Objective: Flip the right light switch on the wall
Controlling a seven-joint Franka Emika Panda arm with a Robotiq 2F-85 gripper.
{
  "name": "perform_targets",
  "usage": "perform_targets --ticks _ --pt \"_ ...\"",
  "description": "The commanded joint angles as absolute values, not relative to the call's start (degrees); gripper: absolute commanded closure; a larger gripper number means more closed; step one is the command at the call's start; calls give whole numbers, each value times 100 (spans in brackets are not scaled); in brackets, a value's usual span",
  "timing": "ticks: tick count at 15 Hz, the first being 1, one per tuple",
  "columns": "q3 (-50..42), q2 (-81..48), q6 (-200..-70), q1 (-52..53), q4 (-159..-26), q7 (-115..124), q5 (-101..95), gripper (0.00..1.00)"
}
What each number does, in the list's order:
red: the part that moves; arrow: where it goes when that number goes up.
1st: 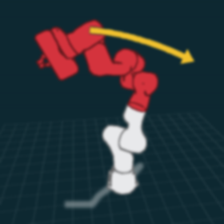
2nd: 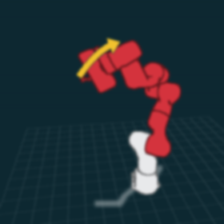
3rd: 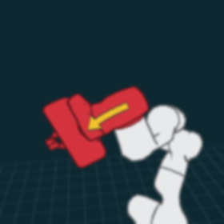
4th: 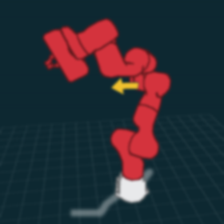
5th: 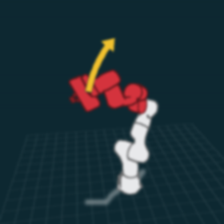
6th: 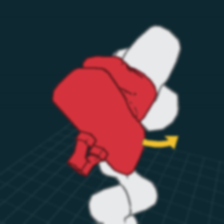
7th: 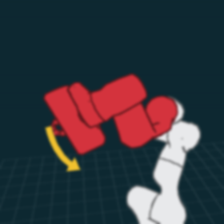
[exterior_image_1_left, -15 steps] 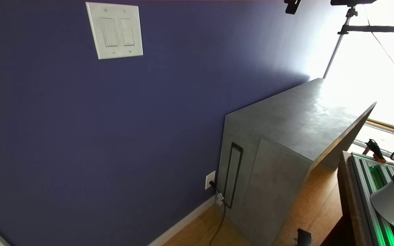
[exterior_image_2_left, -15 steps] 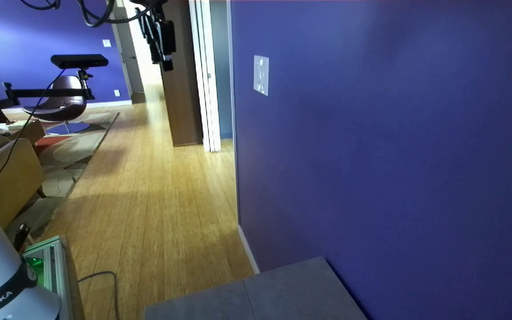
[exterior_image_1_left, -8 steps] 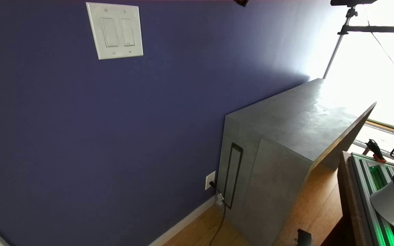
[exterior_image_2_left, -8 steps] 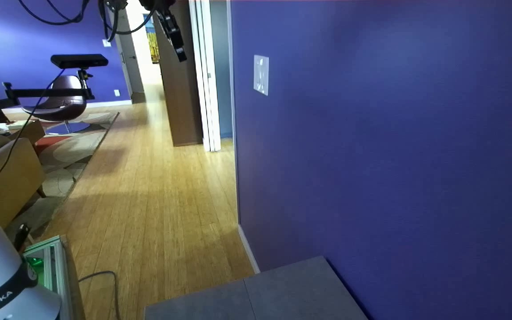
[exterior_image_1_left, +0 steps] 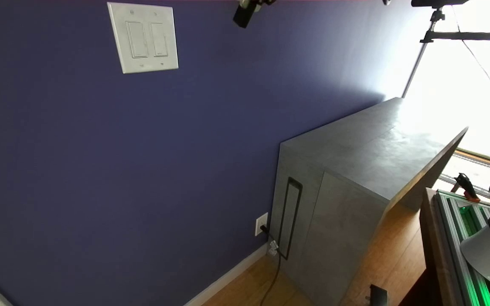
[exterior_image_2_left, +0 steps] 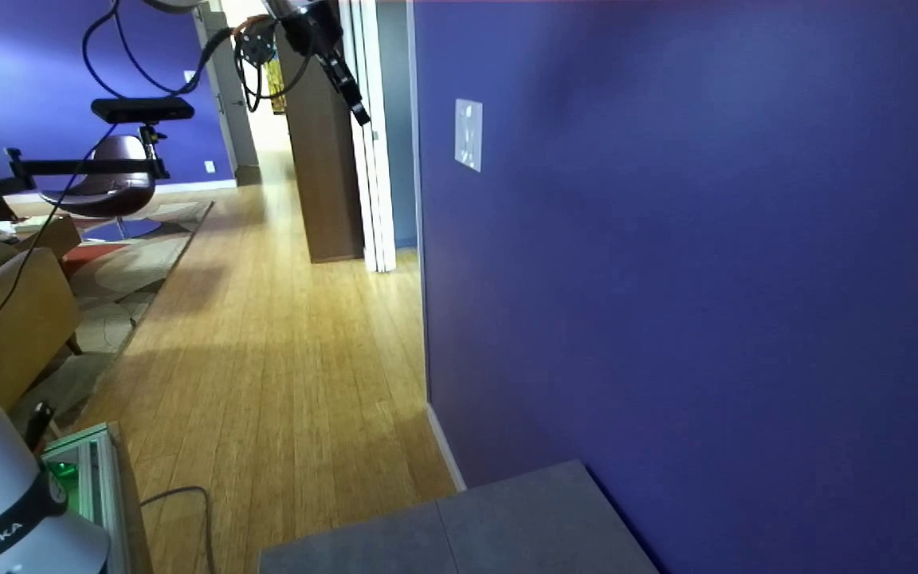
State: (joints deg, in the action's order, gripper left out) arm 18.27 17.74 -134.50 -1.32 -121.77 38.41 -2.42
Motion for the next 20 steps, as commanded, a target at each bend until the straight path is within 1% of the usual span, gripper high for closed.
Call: perform_targets --ticks 1,2,5,10,16,20 --pt "1905 1094 -13545 -233 -11618 4442 -1195 100" --pt "1673 1455 -13510 22 -11988 4134 -791 99" --pt "1635 1154 -13509 26 -11765 4260 -1068 99" --pt "1637 1122 -13516 28 -11696 4270 -1090 100" --pt "1647 405 -14028 106 -11121 4557 -1628 100" --pt "1491 -63 -14099 236 -10758 4829 -2013 100"
